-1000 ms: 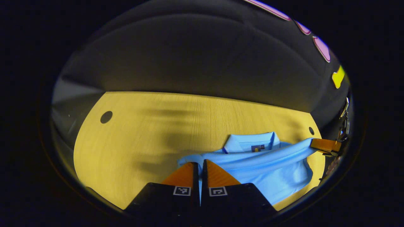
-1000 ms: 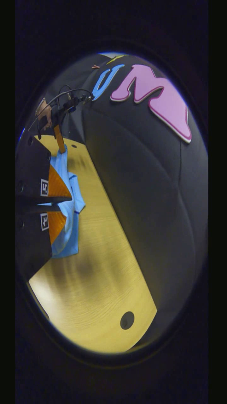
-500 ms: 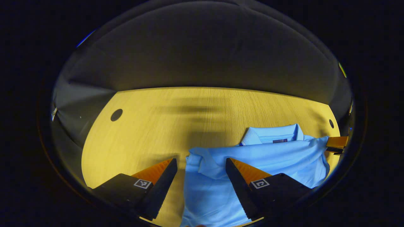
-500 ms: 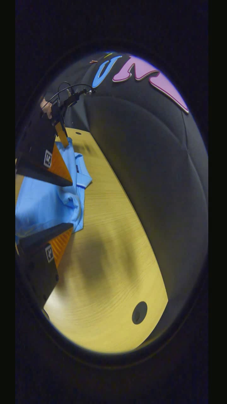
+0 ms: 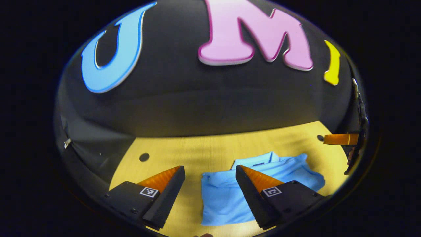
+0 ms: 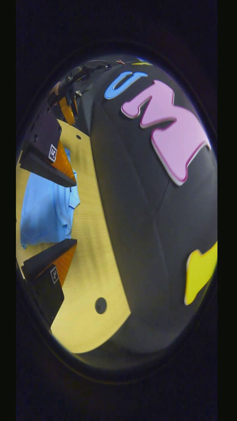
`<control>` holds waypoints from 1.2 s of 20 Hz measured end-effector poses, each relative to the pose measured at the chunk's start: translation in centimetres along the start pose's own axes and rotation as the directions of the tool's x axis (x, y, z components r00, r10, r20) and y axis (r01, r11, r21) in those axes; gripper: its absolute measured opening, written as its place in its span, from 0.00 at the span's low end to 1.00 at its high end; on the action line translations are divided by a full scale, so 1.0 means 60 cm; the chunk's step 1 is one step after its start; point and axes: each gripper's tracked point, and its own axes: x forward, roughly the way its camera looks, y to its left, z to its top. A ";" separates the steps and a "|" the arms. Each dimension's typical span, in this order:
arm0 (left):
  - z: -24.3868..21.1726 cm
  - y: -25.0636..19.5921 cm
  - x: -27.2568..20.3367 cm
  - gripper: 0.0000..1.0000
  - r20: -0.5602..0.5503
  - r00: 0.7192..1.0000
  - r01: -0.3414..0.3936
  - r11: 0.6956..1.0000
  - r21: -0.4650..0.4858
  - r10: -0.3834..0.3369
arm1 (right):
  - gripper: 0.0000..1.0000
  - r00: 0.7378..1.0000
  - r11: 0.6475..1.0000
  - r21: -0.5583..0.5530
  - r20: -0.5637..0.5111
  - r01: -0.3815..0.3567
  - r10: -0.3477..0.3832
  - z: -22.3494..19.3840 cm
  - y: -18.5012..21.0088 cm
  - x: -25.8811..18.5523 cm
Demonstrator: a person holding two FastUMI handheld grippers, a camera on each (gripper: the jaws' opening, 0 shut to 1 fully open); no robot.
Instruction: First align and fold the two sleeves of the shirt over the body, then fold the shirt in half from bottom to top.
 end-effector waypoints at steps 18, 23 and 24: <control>-0.083 0.064 -0.721 0.99 0.463 0.886 0.033 0.990 -0.134 0.033 | 0.97 0.897 0.906 -0.378 0.443 0.189 -0.002 -0.063 0.353 -0.648; -0.106 0.048 -0.793 0.99 0.504 0.863 0.050 0.986 -0.157 0.036 | 0.97 0.890 0.909 -0.382 0.454 0.167 0.028 -0.095 0.399 -0.709; -0.102 0.044 -0.802 0.99 0.515 0.857 0.052 0.988 -0.148 0.032 | 0.97 0.885 0.909 -0.380 0.465 0.168 0.031 -0.086 0.404 -0.713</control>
